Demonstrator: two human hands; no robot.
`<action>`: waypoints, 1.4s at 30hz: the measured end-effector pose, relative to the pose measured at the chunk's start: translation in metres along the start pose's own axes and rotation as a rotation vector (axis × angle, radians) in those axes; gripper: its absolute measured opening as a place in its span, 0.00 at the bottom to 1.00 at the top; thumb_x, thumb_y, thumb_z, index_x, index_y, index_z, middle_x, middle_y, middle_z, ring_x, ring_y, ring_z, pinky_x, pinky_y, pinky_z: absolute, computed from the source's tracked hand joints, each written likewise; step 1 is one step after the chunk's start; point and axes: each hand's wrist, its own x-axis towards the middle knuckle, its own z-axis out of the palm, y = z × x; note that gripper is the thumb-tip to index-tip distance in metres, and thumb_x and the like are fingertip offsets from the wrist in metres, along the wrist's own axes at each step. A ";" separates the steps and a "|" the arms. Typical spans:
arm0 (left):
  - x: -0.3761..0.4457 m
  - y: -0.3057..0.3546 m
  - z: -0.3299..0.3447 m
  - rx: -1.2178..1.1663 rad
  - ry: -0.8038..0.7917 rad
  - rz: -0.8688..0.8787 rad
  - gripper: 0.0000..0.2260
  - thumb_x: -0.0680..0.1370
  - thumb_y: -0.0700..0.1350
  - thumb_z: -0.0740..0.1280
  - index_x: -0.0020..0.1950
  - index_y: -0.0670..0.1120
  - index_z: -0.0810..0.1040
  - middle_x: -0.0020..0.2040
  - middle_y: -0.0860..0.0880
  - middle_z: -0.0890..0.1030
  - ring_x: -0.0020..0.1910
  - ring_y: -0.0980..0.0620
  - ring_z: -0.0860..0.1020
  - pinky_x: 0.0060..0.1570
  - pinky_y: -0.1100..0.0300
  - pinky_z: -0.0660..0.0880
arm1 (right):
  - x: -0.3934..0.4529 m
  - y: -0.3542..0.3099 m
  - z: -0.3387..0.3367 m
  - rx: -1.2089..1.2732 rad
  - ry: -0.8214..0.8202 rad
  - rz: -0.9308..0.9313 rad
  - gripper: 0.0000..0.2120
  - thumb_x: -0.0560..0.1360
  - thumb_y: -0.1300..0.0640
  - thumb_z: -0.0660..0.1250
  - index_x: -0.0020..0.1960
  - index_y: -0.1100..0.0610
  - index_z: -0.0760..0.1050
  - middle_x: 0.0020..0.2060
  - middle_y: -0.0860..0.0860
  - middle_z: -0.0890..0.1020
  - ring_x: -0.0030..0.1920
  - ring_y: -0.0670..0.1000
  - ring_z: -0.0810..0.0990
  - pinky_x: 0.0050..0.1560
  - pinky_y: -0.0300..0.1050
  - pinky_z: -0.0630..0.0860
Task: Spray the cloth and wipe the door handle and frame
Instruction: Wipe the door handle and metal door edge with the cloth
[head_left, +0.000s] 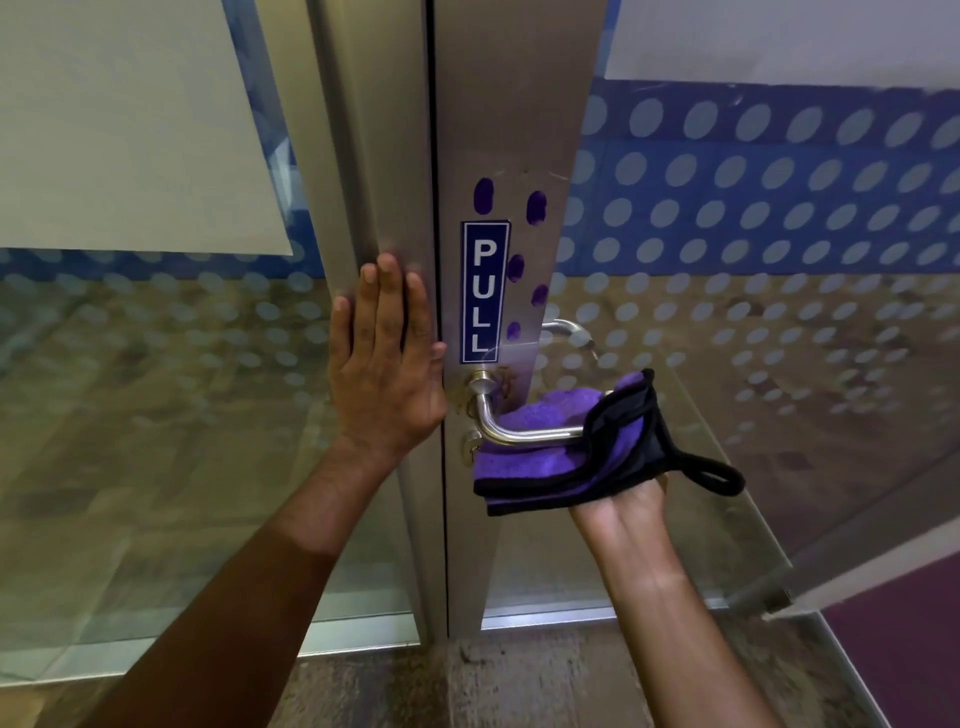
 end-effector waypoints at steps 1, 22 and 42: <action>0.000 0.000 0.000 0.004 -0.003 0.002 0.29 0.84 0.50 0.49 0.80 0.44 0.40 0.81 0.47 0.35 0.81 0.49 0.39 0.79 0.51 0.38 | -0.001 0.003 0.000 0.020 -0.011 0.001 0.20 0.79 0.40 0.60 0.51 0.57 0.78 0.46 0.56 0.83 0.52 0.56 0.80 0.66 0.55 0.71; -0.001 0.001 0.001 -0.025 0.005 -0.003 0.29 0.84 0.50 0.48 0.80 0.44 0.38 0.81 0.48 0.34 0.81 0.50 0.38 0.79 0.51 0.39 | -0.018 0.026 -0.005 0.000 -0.043 -0.142 0.16 0.75 0.51 0.60 0.50 0.58 0.82 0.45 0.55 0.84 0.51 0.54 0.83 0.59 0.50 0.78; -0.001 -0.001 0.003 -0.026 -0.010 0.006 0.31 0.83 0.50 0.51 0.80 0.44 0.38 0.81 0.47 0.34 0.81 0.49 0.39 0.79 0.50 0.39 | -0.096 -0.037 0.044 -1.847 -0.300 -1.005 0.17 0.64 0.58 0.74 0.48 0.45 0.72 0.39 0.44 0.78 0.38 0.41 0.75 0.39 0.31 0.69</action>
